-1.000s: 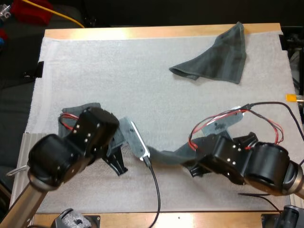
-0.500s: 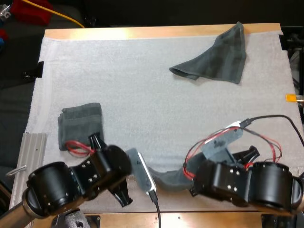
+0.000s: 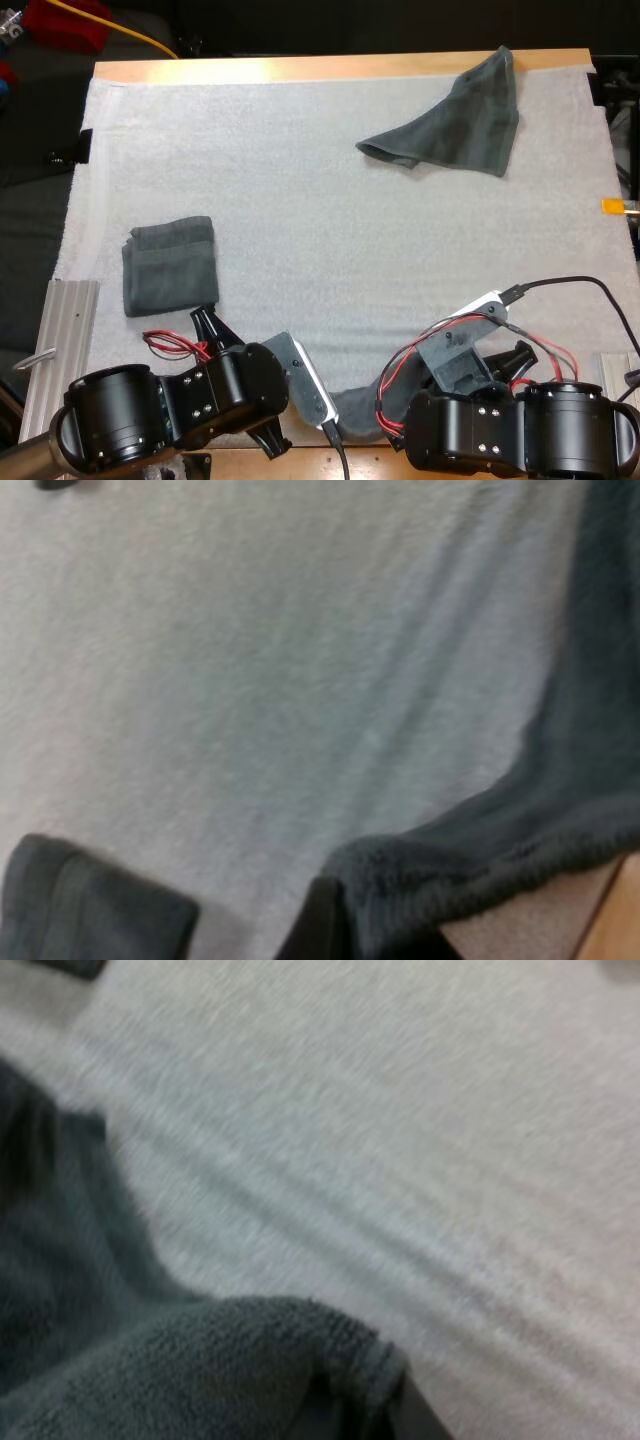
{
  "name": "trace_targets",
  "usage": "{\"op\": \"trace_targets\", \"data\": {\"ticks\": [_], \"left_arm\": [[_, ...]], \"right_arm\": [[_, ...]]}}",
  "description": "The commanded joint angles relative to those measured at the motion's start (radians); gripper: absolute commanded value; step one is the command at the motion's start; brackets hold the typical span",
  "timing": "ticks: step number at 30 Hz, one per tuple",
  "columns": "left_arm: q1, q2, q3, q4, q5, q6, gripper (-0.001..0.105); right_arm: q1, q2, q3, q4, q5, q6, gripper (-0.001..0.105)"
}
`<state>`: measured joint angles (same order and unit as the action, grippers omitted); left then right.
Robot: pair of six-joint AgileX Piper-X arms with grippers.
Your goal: Pick towel from pile, fold and stack
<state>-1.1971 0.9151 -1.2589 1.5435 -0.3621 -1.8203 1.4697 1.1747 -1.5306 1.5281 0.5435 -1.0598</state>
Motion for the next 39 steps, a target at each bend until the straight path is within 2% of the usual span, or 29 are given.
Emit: {"op": "trace_targets", "data": {"ticks": [1, 10, 17, 29, 33, 39], "left_arm": [[-0.004, -0.007, 0.01, 0.028, -0.038, -0.01, 0.0], [-0.004, -0.007, 0.142, 0.007, -0.089, -0.003, 0.0], [0.018, -0.007, 0.174, -0.061, -0.123, 0.028, 0.0], [0.204, -0.007, 0.252, -0.245, -0.142, 0.175, 0.0], [0.273, -0.005, 0.286, -0.352, -0.135, 0.243, 0.0], [0.371, -0.002, 0.318, -0.445, -0.135, 0.326, 0.0]], "right_arm": [[0.0, -0.008, 0.0, 0.058, 0.032, 0.003, 0.001], [-0.114, -0.008, 0.094, 0.024, 0.018, -0.031, 0.001], [-0.188, -0.008, 0.151, -0.074, -0.002, -0.116, 0.001], [-0.365, -0.003, 0.229, -0.298, -0.004, -0.265, 0.001], [-0.434, 0.028, 0.231, -0.347, -0.037, -0.315, 0.001], [-0.501, 0.097, 0.231, -0.422, -0.078, -0.36, 0.001]]}}
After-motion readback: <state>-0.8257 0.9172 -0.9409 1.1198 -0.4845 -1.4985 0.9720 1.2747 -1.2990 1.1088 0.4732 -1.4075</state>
